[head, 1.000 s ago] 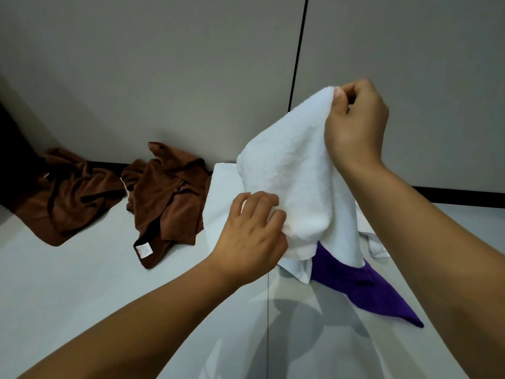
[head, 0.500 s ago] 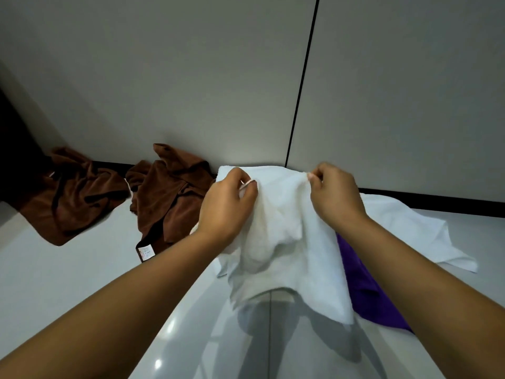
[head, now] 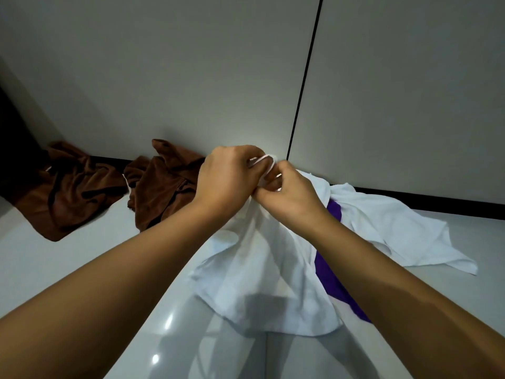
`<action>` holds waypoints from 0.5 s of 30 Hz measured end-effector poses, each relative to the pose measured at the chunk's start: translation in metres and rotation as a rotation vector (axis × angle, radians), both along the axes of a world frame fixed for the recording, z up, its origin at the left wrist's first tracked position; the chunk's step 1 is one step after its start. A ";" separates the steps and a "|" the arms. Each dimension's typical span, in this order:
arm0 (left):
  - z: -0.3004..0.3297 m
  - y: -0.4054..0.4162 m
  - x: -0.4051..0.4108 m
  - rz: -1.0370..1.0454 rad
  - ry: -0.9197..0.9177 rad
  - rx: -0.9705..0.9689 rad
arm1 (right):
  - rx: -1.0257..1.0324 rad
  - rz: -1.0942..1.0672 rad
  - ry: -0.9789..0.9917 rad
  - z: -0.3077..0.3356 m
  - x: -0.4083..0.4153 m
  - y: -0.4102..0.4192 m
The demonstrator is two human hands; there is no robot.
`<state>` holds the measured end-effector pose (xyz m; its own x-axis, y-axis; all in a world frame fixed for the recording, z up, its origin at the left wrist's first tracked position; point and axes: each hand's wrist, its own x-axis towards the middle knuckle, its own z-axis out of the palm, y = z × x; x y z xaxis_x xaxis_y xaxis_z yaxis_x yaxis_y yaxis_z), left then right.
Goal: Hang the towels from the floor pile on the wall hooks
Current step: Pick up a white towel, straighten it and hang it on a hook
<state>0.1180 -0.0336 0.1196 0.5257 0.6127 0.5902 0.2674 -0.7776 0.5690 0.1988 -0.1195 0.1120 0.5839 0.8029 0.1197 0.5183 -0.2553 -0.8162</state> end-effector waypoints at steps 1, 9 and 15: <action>0.001 -0.001 0.000 -0.006 -0.003 0.009 | 0.009 -0.027 0.013 0.001 0.000 0.001; -0.009 -0.001 0.000 0.017 0.087 0.337 | 0.122 -0.281 0.395 0.001 0.012 0.005; -0.015 0.012 -0.002 0.054 0.147 0.208 | 0.170 -0.203 -0.188 0.015 0.009 -0.011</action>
